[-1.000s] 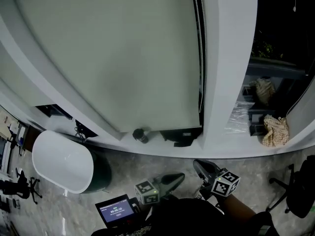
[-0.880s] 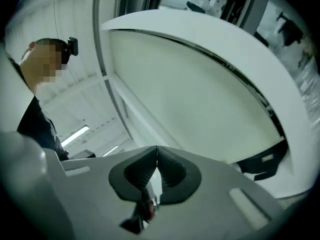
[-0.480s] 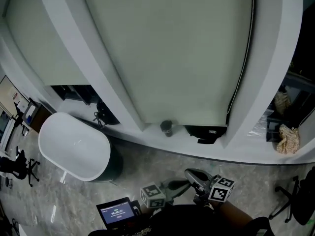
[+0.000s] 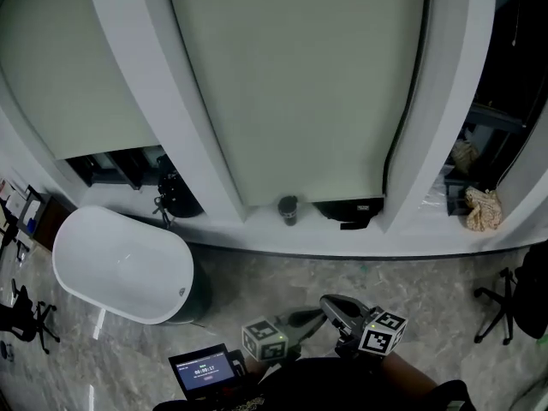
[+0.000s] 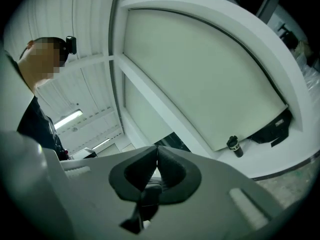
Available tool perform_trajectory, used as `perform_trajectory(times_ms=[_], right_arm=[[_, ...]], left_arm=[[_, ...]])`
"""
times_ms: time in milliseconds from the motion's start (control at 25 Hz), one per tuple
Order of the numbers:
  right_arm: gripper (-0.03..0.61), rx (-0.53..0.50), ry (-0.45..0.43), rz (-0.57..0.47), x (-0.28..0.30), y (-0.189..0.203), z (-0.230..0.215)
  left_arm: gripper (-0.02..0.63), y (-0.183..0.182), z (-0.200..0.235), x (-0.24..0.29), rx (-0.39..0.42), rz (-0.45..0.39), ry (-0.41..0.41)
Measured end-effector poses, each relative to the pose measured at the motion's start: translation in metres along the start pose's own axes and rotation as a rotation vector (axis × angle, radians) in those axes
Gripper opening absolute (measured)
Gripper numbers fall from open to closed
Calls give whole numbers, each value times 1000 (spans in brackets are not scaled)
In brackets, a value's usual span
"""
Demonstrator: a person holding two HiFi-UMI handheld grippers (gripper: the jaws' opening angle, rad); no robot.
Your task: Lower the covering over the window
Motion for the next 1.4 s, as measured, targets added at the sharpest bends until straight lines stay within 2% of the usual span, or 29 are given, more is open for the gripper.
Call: perform_trajectory(times_ms=[80,200,320,480,600,880,1160,1400], right_arm=[[8,-13,22,-11,-10,8,9],[8,-2,30,-14,-26,18,20],[6,-4,25,-17,-48,28,34],[6,5,34,-48,-97,48,54],[6,15,40,-57,-139,71,68],[8,72,10,-87,-198,131,101],[8,35,50,-76,-210,152,123],[8,79,148,-105,-216,160,123]], left_arm=[[-3,7,-9,1,31,6,-5],[-3,12,-38,4,103,61,8],[-3,16,-67,9,129,85,37],[-3,36,-116,27,119,73,80],[-3,59,-155,43,97,95,98],[-2,116,-228,47,81,139,66],[-2,141,-249,31,55,142,15],[-2,147,-240,6,-5,102,-72]])
Point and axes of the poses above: the fingertips, and each gripper's own axes: x forward along the fingers, z to its left, y out of its underside, the point moved 5 cm from there along -x, backward along the fingers, and after that the axes turned 14 degrees about z, right-handed, at the moved point
